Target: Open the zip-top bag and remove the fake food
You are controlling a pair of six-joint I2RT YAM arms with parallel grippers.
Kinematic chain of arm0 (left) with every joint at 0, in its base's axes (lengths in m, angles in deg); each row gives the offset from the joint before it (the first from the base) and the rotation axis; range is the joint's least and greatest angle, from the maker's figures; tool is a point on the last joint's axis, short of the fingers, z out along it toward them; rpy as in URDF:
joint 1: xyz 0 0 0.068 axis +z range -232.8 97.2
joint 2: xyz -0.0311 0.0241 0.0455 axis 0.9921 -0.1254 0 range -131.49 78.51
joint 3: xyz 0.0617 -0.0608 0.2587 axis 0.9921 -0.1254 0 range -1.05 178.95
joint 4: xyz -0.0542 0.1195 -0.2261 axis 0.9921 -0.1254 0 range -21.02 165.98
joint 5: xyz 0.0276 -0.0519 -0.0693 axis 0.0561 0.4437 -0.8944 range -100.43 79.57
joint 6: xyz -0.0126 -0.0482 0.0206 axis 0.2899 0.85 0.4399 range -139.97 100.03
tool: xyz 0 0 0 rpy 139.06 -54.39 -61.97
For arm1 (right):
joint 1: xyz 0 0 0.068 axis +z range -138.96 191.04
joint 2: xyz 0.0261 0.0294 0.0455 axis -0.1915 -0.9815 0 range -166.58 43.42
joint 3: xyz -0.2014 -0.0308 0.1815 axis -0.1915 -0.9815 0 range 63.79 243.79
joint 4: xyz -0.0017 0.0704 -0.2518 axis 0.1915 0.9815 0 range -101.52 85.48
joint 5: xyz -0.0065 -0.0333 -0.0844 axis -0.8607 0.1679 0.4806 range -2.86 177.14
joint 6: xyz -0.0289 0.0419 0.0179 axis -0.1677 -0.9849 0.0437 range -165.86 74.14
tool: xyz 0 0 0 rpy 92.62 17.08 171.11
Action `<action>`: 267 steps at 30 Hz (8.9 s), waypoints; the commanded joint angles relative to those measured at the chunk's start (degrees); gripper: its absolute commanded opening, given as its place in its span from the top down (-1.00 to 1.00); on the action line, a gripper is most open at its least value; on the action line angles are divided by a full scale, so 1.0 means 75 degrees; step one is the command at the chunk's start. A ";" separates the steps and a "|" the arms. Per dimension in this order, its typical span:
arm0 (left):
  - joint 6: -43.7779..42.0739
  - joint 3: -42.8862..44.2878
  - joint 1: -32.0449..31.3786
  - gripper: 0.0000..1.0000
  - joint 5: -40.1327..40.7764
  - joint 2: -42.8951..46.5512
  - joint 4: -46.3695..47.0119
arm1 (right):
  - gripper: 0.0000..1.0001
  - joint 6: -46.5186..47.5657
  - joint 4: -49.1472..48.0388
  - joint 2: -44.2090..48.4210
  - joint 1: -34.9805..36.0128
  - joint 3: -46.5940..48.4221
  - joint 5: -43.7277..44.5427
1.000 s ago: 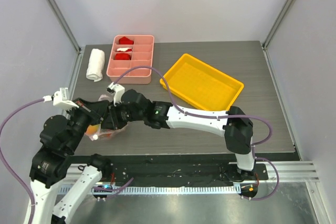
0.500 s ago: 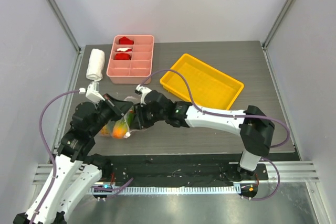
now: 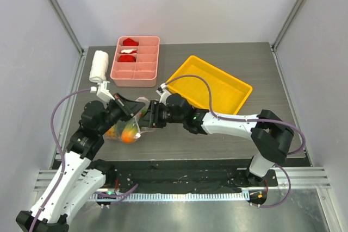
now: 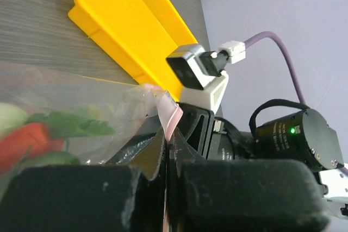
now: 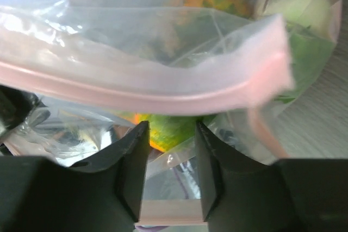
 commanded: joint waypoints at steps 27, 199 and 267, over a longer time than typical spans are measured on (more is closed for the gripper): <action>0.0234 -0.0127 -0.0041 0.99 -0.0449 0.0581 0.0046 | -0.73 -0.1048 -0.1437 -0.2209 0.0512 0.1328 0.0641; -0.0176 0.0166 -0.0041 1.00 0.1273 0.1155 -0.1371 | 0.59 0.4778 0.5364 0.0728 0.0491 0.6839 0.4288; -0.0704 0.1256 -0.0052 0.99 -0.0719 -0.1259 0.0304 | 0.65 0.3664 0.6041 -0.0709 -0.0145 0.4635 0.1719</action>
